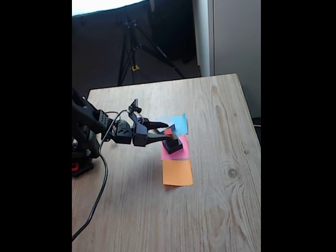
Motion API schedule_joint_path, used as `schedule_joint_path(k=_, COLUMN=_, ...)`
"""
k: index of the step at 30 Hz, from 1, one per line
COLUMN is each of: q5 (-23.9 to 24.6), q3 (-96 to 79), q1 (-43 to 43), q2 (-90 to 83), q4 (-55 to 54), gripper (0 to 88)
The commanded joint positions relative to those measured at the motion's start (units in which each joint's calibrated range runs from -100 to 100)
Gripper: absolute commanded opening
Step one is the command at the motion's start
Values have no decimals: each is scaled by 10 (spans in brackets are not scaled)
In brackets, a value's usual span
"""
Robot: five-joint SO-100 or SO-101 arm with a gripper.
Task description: Tower of hanoi
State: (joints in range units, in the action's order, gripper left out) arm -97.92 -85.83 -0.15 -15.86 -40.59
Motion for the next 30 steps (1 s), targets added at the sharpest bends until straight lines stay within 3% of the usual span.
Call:
schedule_joint_path(k=1, q5=-19, q3=16, q1=-9, q2=-3, q4=-5, gripper=175)
schedule_joint_path(k=30, q5=-16, q3=26, q1=-14, q2=10, q4=2, gripper=143)
